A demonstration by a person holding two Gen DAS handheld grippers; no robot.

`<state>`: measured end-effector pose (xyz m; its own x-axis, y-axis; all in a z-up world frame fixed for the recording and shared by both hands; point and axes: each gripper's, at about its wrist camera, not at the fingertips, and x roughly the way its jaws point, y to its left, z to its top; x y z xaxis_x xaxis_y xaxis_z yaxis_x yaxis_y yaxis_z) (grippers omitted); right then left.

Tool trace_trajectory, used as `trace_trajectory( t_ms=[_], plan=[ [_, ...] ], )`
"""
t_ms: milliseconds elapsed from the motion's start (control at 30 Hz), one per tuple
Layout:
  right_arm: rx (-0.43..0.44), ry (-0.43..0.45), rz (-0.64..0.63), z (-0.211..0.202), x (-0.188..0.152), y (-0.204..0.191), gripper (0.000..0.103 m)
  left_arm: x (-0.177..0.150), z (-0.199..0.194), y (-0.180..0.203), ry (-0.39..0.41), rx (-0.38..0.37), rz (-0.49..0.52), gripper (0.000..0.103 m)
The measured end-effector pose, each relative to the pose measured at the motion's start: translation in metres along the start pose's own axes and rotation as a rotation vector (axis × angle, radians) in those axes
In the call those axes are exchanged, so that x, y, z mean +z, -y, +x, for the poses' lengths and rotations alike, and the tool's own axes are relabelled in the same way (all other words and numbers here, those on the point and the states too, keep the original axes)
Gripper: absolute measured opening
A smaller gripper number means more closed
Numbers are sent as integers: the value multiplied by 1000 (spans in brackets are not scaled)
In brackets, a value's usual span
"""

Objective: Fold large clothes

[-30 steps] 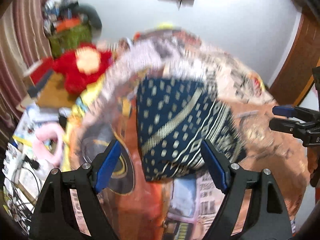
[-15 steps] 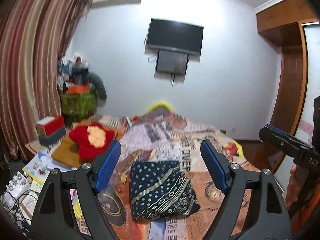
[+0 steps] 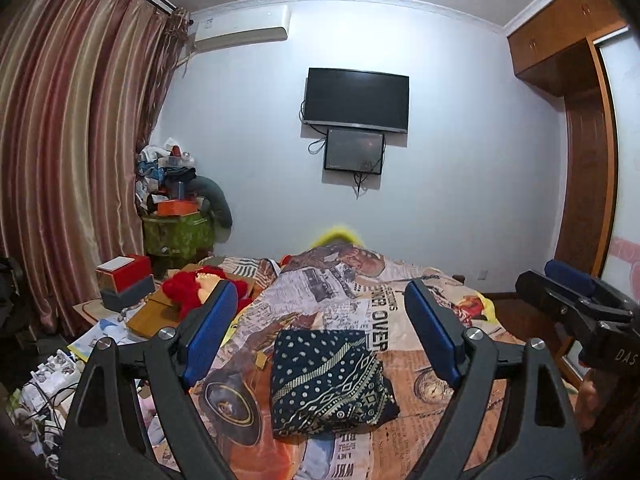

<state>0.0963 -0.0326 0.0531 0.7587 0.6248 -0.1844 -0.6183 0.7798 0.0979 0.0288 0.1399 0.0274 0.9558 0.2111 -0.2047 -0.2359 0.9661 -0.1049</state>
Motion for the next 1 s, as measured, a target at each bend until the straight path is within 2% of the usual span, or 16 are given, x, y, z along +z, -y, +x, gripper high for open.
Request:
trace_trajectory(
  t_ms=[533, 1000],
  plan=[
    [-38, -27, 8, 7, -13, 4, 103, -12, 3, 9, -28, -10, 14, 89],
    [-56, -36, 18, 10, -15, 9, 103, -15, 8, 12, -32, -14, 10, 95]
  ],
)
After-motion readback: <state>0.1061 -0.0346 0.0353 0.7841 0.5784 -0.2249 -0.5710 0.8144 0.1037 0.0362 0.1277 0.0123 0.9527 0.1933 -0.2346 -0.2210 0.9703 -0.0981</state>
